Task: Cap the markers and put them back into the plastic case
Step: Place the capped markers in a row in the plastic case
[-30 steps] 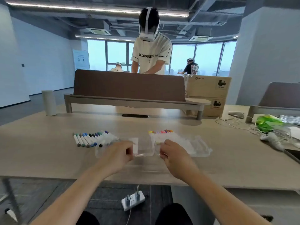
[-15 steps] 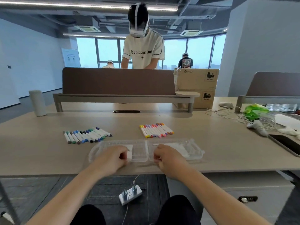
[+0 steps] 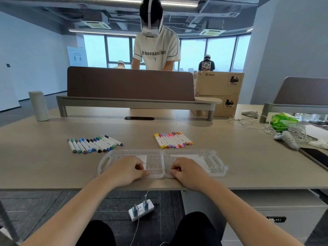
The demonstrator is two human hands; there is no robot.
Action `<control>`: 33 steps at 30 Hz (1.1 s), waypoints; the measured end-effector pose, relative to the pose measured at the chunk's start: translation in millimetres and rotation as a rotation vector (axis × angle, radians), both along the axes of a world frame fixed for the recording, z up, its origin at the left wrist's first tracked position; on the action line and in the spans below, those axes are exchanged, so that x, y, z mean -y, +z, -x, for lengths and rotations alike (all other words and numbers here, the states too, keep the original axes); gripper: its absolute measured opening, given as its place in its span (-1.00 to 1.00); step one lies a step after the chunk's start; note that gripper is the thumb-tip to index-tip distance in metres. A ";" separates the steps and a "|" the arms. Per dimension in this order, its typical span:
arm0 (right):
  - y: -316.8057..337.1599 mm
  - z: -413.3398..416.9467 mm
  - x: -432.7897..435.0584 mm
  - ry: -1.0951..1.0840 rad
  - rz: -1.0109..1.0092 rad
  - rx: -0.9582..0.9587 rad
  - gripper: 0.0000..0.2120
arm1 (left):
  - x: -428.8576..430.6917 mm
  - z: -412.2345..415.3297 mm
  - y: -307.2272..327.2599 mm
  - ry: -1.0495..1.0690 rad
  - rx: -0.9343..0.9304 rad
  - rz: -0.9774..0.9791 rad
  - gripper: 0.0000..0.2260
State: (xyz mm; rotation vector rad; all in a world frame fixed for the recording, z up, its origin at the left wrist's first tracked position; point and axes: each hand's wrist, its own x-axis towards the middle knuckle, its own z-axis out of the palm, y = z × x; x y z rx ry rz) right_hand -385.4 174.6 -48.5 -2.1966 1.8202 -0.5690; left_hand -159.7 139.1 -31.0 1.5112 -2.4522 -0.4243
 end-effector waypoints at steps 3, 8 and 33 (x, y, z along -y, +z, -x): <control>2.6 4.6 2.5 0.000 -0.024 0.018 -0.85 | -0.1 8.2 9.4 0.021 -0.031 0.051 -0.77; 16.8 19.9 15.4 -0.066 0.015 0.073 -0.79 | 21.9 34.3 27.7 0.060 -0.182 0.052 -0.75; 31.0 -4.9 217.0 -0.269 -0.122 -0.278 -0.81 | 183.8 85.9 11.3 0.145 -0.073 -0.133 -0.83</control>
